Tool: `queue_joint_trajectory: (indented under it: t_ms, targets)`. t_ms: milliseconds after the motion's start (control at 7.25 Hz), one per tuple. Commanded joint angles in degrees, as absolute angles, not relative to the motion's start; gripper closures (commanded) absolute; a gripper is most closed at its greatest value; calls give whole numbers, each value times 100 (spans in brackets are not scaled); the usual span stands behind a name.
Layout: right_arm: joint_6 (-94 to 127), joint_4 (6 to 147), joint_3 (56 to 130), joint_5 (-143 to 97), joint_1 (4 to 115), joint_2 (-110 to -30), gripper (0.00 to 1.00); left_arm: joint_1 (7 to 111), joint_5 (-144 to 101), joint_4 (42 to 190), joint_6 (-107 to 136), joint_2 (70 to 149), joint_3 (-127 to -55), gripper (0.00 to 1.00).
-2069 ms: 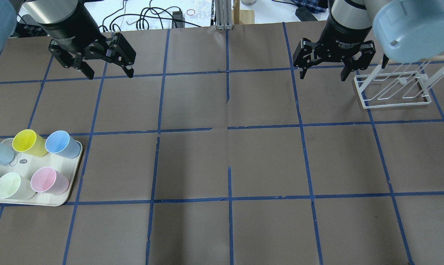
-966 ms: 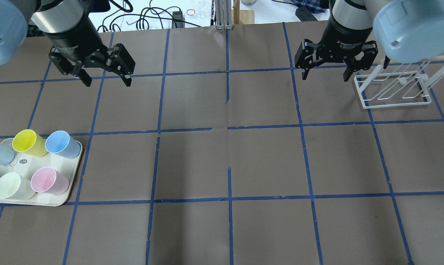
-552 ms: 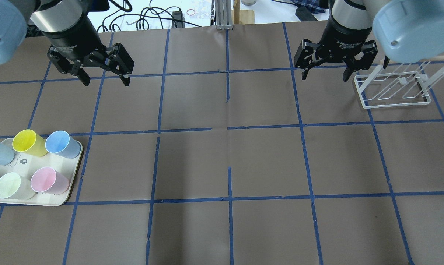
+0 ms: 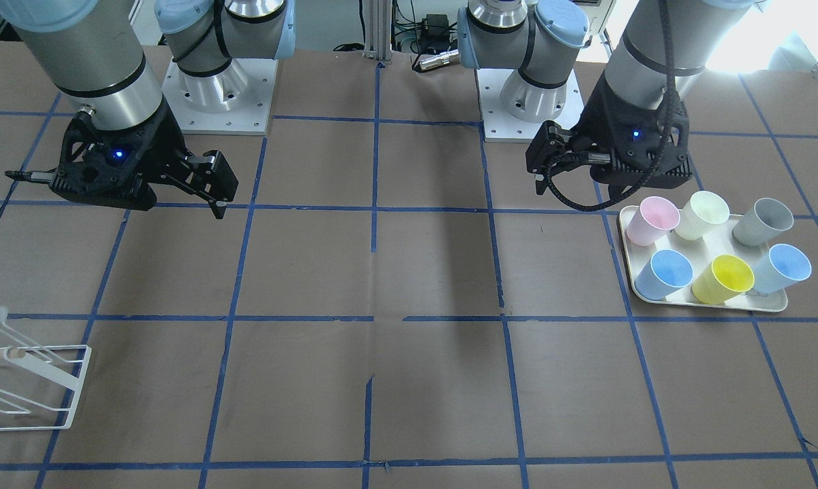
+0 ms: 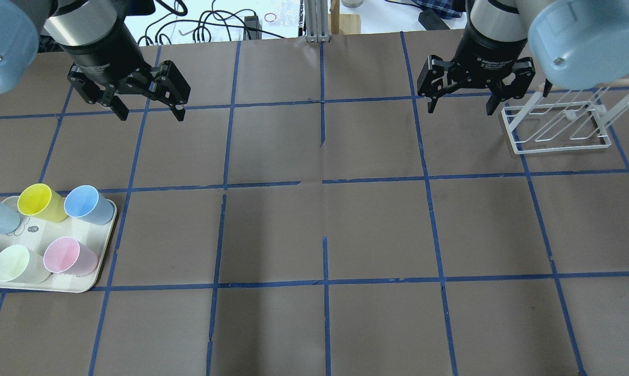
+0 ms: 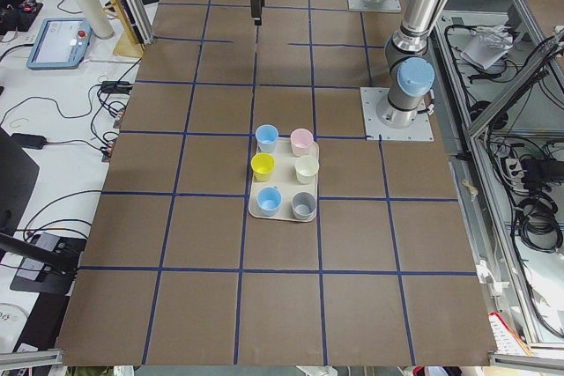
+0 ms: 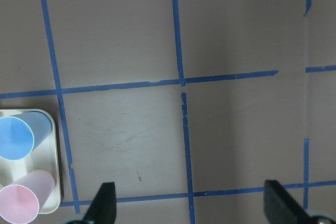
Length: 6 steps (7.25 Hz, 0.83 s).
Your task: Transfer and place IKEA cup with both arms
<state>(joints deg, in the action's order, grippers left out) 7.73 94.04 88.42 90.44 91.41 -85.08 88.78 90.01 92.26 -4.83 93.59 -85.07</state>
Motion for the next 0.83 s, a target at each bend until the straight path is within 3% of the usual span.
queue_joint_trajectory:
  t_ms: [0, 690]
  targets:
    - [773, 9404, 8842, 9044, 9141, -8508, 0, 8877, 8974, 9228, -457, 9360, -8508, 0]
    - [773, 9404, 8842, 9044, 9141, -8508, 0, 8877, 9035, 9229, -475, 9352, -8517, 0]
